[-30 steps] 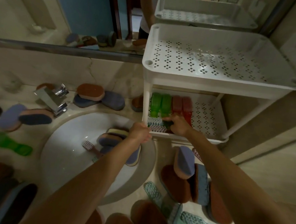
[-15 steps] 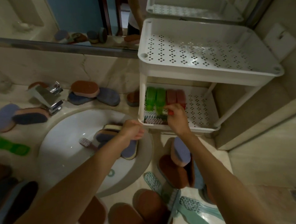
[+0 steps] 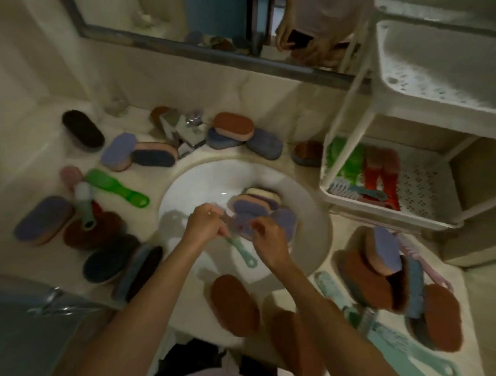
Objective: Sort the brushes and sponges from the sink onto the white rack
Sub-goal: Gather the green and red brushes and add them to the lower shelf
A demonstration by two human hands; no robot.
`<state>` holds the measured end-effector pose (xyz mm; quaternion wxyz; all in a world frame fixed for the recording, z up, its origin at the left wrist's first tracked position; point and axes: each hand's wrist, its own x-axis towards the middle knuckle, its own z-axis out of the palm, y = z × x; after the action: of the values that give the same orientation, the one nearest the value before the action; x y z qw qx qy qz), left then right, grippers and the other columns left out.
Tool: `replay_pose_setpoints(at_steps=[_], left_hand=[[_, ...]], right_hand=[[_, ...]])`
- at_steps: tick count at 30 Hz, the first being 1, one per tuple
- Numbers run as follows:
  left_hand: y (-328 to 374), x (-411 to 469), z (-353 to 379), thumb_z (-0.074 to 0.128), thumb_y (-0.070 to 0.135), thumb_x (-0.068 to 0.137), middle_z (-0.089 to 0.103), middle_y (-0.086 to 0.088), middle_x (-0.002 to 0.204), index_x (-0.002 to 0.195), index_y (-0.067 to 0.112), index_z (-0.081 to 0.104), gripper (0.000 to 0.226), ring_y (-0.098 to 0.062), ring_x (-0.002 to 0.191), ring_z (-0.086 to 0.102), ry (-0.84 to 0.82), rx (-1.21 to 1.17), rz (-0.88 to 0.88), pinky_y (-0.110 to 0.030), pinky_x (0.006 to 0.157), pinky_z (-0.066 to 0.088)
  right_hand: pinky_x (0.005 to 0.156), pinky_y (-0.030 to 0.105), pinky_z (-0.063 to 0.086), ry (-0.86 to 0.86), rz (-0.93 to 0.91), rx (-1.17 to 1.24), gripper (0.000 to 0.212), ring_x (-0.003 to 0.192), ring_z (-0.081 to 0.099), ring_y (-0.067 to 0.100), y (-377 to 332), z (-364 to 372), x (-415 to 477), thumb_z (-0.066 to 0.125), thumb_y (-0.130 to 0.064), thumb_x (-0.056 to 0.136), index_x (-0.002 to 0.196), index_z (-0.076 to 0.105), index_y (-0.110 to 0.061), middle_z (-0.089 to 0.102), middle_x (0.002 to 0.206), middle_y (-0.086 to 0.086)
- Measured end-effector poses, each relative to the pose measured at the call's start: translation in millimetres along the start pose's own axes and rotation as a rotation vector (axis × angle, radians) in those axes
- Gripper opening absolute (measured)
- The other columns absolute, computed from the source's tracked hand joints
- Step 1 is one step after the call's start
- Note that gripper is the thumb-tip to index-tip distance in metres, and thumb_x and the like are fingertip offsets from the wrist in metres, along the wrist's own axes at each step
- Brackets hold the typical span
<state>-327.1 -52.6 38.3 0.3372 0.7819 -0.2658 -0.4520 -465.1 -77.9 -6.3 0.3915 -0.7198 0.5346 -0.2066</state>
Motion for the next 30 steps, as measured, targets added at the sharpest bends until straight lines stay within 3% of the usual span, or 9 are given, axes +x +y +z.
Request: replay_pose_setpoints(at_steps=[2, 5, 8, 11, 14, 17, 23, 27, 30], left_hand=[[-18.9, 9.3, -34.1, 0.043, -0.001, 0.088, 0.07, -0.018, 0.073, 0.094, 0.006, 0.059, 0.019, -0.032, 0.079, 0.066, 0.057, 0.03, -0.039, -0.037, 0.078, 0.054], [-39.0, 24.0, -80.3, 0.041, 0.002, 0.092, 0.063, -0.014, 0.071, 0.109, 0.001, 0.057, 0.023, -0.021, 0.057, 0.057, 0.091, -0.007, -0.091, -0.024, 0.056, 0.048], [-57.5, 44.4, -125.7, 0.041, 0.003, 0.093, 0.07, -0.017, 0.07, 0.104, 0.001, 0.057, 0.02, -0.016, 0.045, 0.053, 0.128, -0.029, -0.118, -0.017, 0.043, 0.041], [-71.8, 64.0, -170.3, 0.042, 0.0, 0.089, 0.06, -0.042, 0.097, 0.092, -0.017, 0.056, 0.022, -0.036, 0.062, 0.058, 0.222, 0.041, -0.087, -0.036, 0.057, 0.047], [-73.1, 75.1, -210.3, 0.042, 0.007, 0.092, 0.063, -0.031, 0.109, 0.1, -0.009, 0.061, 0.027, -0.042, 0.101, 0.061, 0.388, 0.198, -0.077, -0.043, 0.083, 0.05], [-76.6, 92.0, -245.9, 0.038, 0.012, 0.095, 0.061, -0.03, 0.117, 0.113, -0.01, 0.058, 0.035, -0.042, 0.111, 0.058, 0.496, 0.316, -0.099, -0.042, 0.087, 0.048], [-89.8, 115.4, -282.4, 0.041, 0.006, 0.091, 0.058, -0.027, 0.124, 0.118, -0.006, 0.056, 0.032, -0.04, 0.117, 0.054, 0.503, 0.298, -0.117, -0.04, 0.094, 0.044], [-89.2, 133.7, -283.2, 0.045, 0.016, 0.095, 0.064, -0.027, 0.114, 0.111, -0.007, 0.06, 0.032, -0.041, 0.109, 0.059, 0.351, 0.4, -0.052, -0.041, 0.087, 0.047], [-90.7, 145.8, -277.5, 0.048, 0.016, 0.095, 0.064, -0.025, 0.116, 0.114, -0.005, 0.059, 0.031, -0.039, 0.109, 0.059, 0.279, 0.415, -0.045, -0.041, 0.088, 0.046]], right_hand=[[0.078, 0.042, 0.049, -0.067, -0.002, -0.015, 0.029, 0.088, 0.063, 0.038, -19.9, 29.1, 2.8, 0.045, -0.01, 0.085, 0.09, 0.068, 0.007, 0.069, 0.093, 0.025], [0.088, 0.031, 0.045, -0.153, -0.001, -0.036, 0.027, 0.099, 0.063, 0.032, -44.7, 67.5, 11.4, 0.049, 0.003, 0.084, 0.102, 0.069, 0.002, 0.07, 0.105, 0.019], [0.094, 0.03, 0.045, -0.244, 0.004, -0.095, 0.029, 0.102, 0.062, 0.028, -69.8, 103.9, 24.1, 0.049, 0.0, 0.085, 0.106, 0.068, -0.004, 0.068, 0.111, 0.015], [0.094, 0.026, 0.039, -0.301, -0.038, -0.15, 0.031, 0.108, 0.06, 0.027, -101.6, 139.5, 37.9, 0.047, -0.002, 0.086, 0.109, 0.067, -0.006, 0.065, 0.118, 0.013], [0.095, 0.027, 0.04, -0.321, -0.056, -0.166, 0.032, 0.113, 0.058, 0.029, -135.0, 167.7, 53.0, 0.046, -0.004, 0.088, 0.113, 0.066, -0.007, 0.063, 0.123, 0.014], [0.095, 0.027, 0.04, -0.335, -0.106, -0.19, 0.03, 0.113, 0.058, 0.03, -167.7, 196.3, 69.7, 0.05, -0.008, 0.088, 0.113, 0.066, -0.006, 0.064, 0.122, 0.014], [0.095, 0.04, 0.039, -0.352, -0.131, -0.397, 0.034, 0.117, 0.047, 0.037, -209.5, 243.3, 102.3, 0.052, -0.013, 0.088, 0.119, 0.053, 0.002, 0.051, 0.125, 0.022], [0.098, 0.042, 0.039, -0.373, -0.055, -0.584, 0.043, 0.123, 0.037, 0.036, -205.9, 252.0, 126.5, 0.053, -0.013, 0.088, 0.127, 0.041, 0.0, 0.041, 0.131, 0.02], [0.097, 0.04, 0.039, -0.393, -0.024, -0.661, 0.044, 0.123, 0.039, 0.035, -201.5, 253.0, 136.9, 0.056, -0.015, 0.087, 0.126, 0.042, 0.001, 0.043, 0.13, 0.019]])
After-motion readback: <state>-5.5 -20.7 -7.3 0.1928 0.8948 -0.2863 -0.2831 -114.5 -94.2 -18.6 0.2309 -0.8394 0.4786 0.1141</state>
